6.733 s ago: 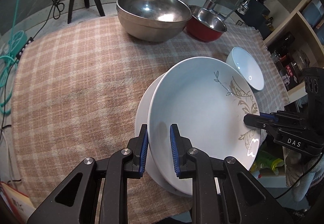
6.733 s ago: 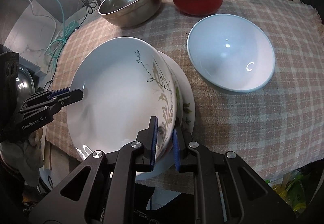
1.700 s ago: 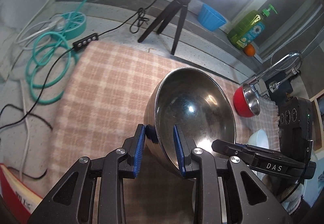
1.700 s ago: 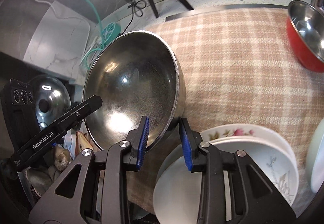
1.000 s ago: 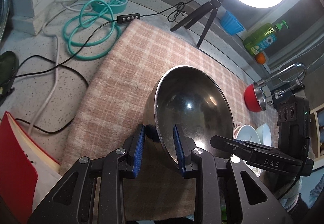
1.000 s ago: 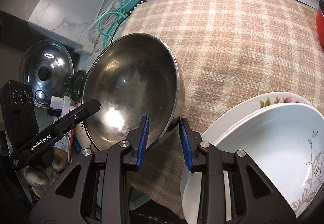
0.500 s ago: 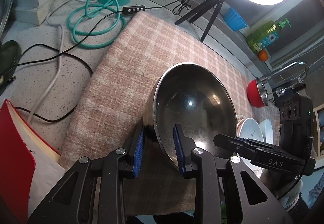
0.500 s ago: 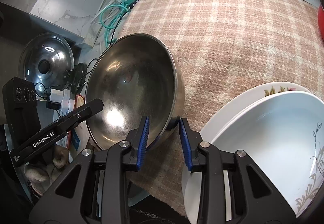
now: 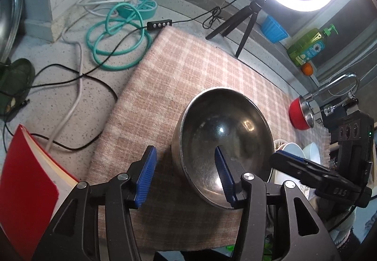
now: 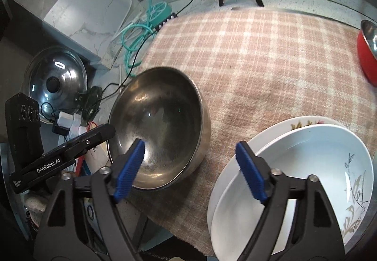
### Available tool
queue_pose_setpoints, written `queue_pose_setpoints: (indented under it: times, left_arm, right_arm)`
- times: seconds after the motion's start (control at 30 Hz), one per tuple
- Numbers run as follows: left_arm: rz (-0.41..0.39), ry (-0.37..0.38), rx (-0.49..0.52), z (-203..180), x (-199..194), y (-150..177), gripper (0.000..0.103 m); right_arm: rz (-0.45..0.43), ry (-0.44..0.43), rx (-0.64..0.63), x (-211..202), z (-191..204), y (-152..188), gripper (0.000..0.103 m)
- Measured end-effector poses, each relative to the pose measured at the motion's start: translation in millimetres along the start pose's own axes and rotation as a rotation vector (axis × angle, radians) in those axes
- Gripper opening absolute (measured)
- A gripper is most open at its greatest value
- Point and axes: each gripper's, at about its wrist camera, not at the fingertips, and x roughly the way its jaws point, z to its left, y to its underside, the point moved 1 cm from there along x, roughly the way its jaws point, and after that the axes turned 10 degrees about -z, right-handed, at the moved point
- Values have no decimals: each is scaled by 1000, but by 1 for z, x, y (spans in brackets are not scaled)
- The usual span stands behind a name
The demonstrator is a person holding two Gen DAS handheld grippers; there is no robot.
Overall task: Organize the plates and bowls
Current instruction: 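Move the right gripper to the rim of the red steel bowl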
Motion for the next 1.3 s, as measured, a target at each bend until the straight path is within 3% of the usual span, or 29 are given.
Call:
queue_pose_setpoints:
  times: [0.27, 0.37, 0.73, 0.97, 1.3]
  left_arm:
    - [-31, -6, 26, -11, -10, -8, 51]
    - [-52, 4, 35, -18, -15, -12, 61]
    - [-114, 54, 130, -75, -19, -25, 65]
    - [-124, 55, 216, -115, -7, -24, 69]
    - [-90, 122, 275, -177, 31, -24, 69]
  right_arm:
    - [-62, 6, -14, -23, 2, -4, 85]
    - [-100, 28, -38, -41, 2, -5, 85]
    - [-222, 116, -70, -106, -26, -6, 93]
    - [-280, 224, -90, -147, -63, -9, 93]
    - [-333, 313, 24, -193, -156, -25, 93]
